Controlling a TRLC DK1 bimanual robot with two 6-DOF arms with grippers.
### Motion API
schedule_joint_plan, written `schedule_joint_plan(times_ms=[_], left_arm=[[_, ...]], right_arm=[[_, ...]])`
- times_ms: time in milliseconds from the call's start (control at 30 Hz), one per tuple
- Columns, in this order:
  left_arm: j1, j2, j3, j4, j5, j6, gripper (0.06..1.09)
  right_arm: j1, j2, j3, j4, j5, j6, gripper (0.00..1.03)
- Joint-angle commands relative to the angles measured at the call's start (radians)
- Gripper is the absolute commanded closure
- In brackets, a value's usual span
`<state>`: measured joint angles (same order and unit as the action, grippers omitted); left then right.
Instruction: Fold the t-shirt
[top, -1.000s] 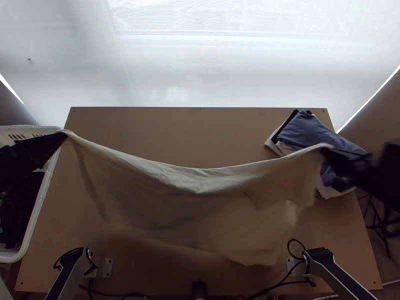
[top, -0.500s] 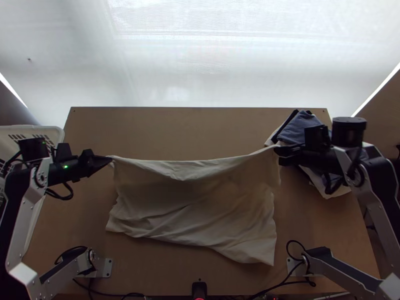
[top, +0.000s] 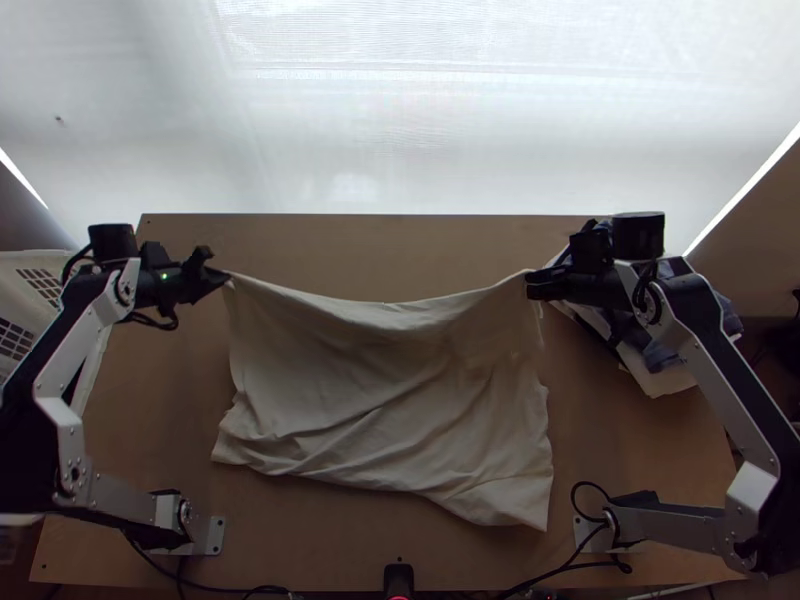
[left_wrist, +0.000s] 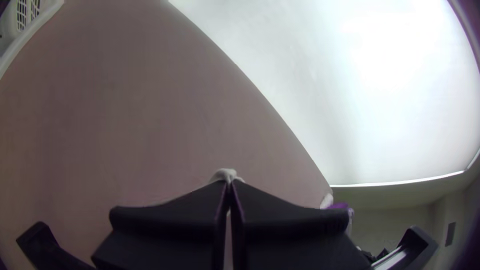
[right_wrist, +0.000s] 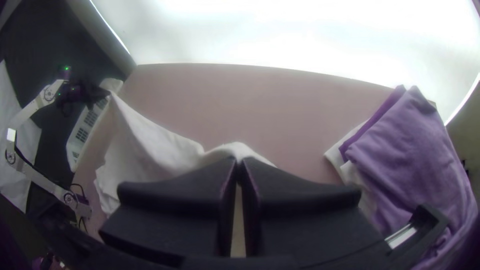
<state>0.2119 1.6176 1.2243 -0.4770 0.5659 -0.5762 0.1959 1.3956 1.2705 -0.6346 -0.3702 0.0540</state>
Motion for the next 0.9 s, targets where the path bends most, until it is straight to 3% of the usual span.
schedule_joint_plan(times_ms=[0, 367, 867], left_arm=[[-0.037, 0.237, 0.215, 0.006, -0.149, -0.017, 1.05], [-0.054, 0.462, 0.475, -0.077, -0.216, 0.009, 1.05], [-0.036, 0.581, 0.632, -0.164, -0.288, 0.033, 1.05]], right_arm=[[-0.016, 0.069, 0.003, 0.069, 0.053, 0.007, 1.0], [-0.058, 0.21, 0.05, 0.144, 0.106, 0.064, 1.0], [-0.087, 0.378, 0.128, 0.171, 0.157, 0.093, 1.0]])
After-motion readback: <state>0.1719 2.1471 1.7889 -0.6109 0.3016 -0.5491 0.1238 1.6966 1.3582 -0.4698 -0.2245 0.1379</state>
